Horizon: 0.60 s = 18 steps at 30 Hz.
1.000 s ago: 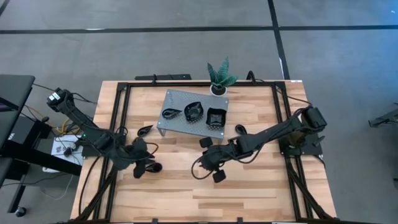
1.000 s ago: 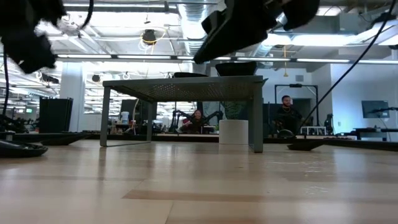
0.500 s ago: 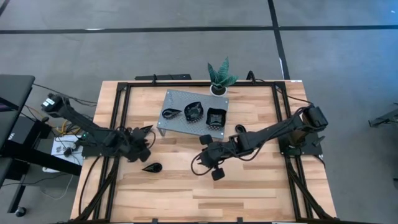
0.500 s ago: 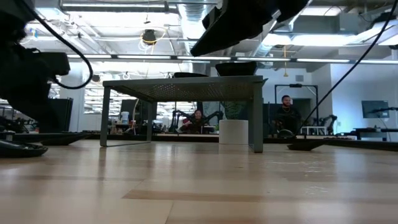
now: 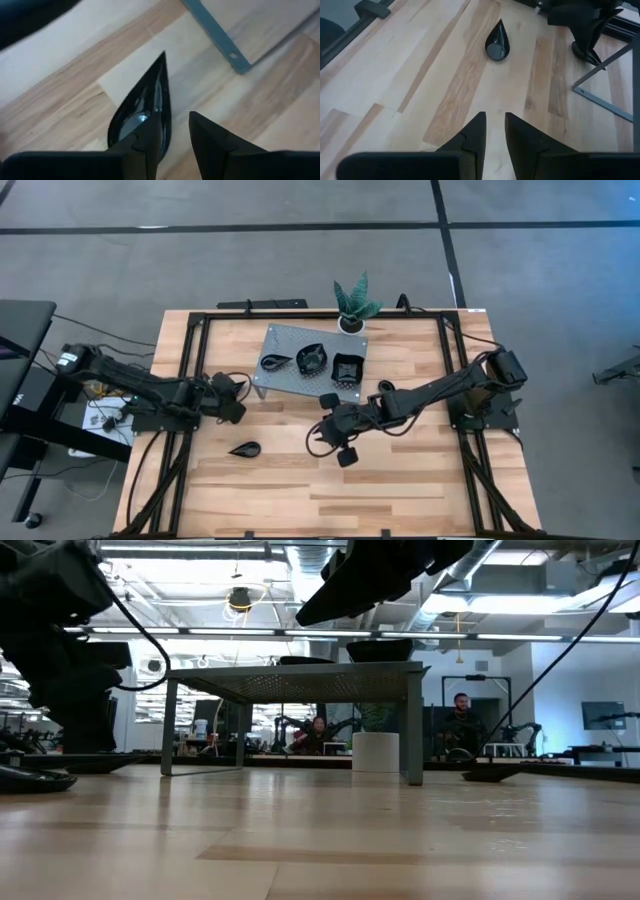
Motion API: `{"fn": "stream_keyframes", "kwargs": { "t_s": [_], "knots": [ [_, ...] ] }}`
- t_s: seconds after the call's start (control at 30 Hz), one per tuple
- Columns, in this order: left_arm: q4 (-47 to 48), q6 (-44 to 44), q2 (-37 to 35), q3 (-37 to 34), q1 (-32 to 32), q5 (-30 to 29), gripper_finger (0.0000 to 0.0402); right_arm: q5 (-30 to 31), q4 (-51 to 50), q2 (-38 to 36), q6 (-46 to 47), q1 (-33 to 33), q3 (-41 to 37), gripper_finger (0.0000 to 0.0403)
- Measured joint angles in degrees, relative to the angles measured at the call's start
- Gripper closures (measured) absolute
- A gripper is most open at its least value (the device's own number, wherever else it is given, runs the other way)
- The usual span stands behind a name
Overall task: Pick & Place Mini shaped plates
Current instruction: Stack the drop shaped plate on top of the drop shaped plates on the shelf
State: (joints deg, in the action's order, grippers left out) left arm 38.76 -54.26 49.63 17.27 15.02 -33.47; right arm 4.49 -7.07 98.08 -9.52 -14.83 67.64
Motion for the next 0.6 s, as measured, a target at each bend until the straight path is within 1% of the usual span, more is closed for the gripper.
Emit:
{"fn": "stream_keyframes", "kwargs": {
  "t_s": [0.07,0.23,0.47,0.53,0.6],
  "knots": [
    [-0.06,-0.38,0.02,-0.83,-0.78,0.34,0.0298,0.0,-0.07,0.0,0.0,0.0,0.0,0.0337],
    [-1.93,-1.46,0.04,-4.43,-1.52,3.64,0.0298,0.0,-0.17,0.0,0.0,-0.04,0.0,0.0337],
    [-4.1,-1.46,0.0,-5.72,-1.52,2.8,0.0299,0.0,-0.17,0.0,0.0,0.0,0.0,0.0337],
    [-4.17,-1.32,0.0,-5.72,-1.52,2.81,0.0305,0.0,-0.17,0.0,0.0,0.0,0.0,0.0337],
    [-4.42,-0.71,0.0,-5.72,-1.52,2.88,0.0321,0.0,-0.17,0.0,0.0,0.0,0.0,0.0337]
  ]
}}
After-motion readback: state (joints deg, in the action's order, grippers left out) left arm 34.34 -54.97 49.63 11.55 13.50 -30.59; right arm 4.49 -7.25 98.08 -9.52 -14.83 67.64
